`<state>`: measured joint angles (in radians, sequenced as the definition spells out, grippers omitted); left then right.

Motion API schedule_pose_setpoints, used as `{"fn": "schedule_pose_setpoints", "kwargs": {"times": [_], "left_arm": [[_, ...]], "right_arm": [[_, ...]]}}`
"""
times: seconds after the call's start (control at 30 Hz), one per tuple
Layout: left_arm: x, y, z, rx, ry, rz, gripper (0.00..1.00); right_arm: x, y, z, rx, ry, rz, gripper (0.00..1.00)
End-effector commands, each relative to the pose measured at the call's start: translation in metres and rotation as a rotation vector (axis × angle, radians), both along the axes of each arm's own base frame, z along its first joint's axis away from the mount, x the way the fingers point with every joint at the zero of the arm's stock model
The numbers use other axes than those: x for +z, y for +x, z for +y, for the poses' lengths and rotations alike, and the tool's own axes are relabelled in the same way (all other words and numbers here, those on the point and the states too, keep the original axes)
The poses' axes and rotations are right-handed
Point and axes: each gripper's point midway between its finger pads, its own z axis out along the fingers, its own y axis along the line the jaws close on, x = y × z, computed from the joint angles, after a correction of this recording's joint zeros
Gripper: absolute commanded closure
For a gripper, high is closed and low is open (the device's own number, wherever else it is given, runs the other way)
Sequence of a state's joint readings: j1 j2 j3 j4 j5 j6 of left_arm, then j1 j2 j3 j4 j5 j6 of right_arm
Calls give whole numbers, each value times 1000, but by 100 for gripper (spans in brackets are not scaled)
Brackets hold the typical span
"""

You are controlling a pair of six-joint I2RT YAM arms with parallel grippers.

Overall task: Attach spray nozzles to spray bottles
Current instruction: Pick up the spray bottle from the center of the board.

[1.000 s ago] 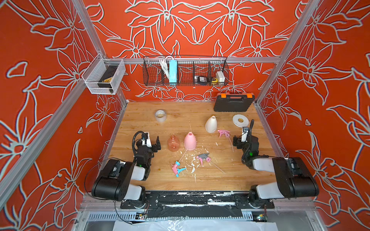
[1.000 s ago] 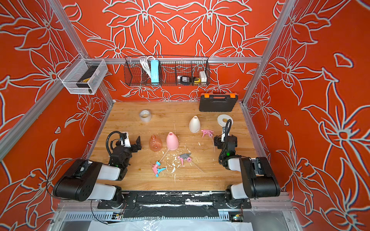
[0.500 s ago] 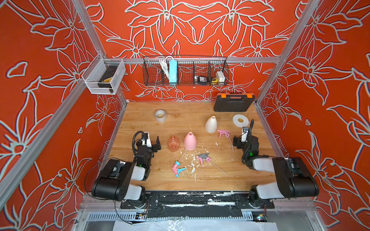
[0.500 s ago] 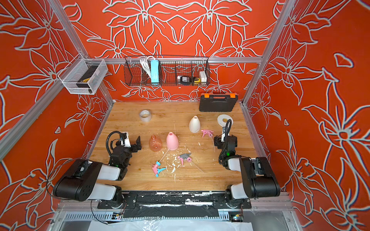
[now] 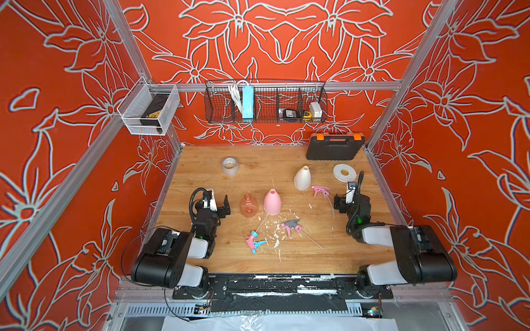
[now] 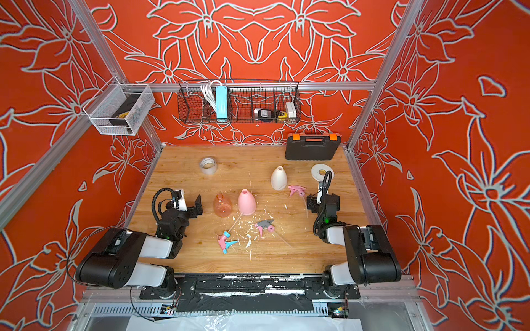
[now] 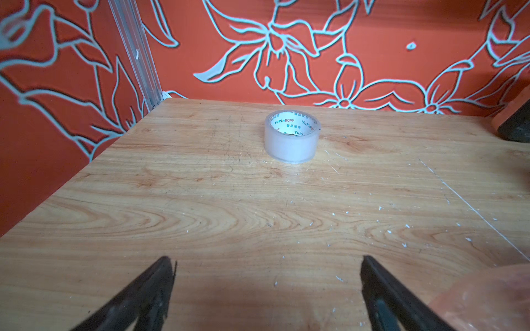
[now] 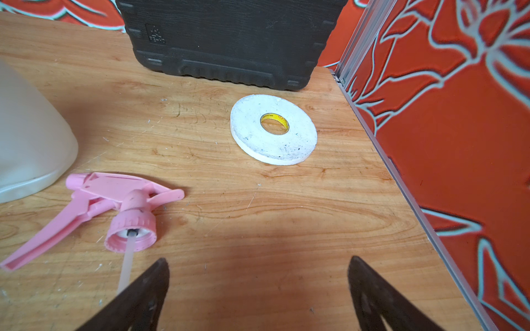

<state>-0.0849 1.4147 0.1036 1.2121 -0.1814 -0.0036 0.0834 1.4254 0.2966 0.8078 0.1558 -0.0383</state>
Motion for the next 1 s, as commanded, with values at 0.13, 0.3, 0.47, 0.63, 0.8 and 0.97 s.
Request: {"fn": "schedule_pose_setpoints", "kwargs": {"times": [0.13, 0.3, 0.47, 0.63, 0.8, 0.97], "left_arm": [[9, 3, 1, 0, 3, -30, 3], [22, 14, -12, -58, 30, -2, 3], [41, 22, -25, -56, -23, 82, 3], [98, -1, -77, -210, -94, -75, 3], [122, -32, -106, -369, -419, -117, 3], [101, -43, -121, -461, -385, -22, 3]], "right_arm": [[14, 5, -1, -3, 8, -45, 3], [37, -2, -4, -31, 5, -69, 3], [101, -23, -6, -52, 58, -173, 3], [146, -47, -8, -125, 278, -185, 3], [121, -74, -29, -391, 514, -72, 3], [124, -79, 4, -158, 521, -62, 3]]}}
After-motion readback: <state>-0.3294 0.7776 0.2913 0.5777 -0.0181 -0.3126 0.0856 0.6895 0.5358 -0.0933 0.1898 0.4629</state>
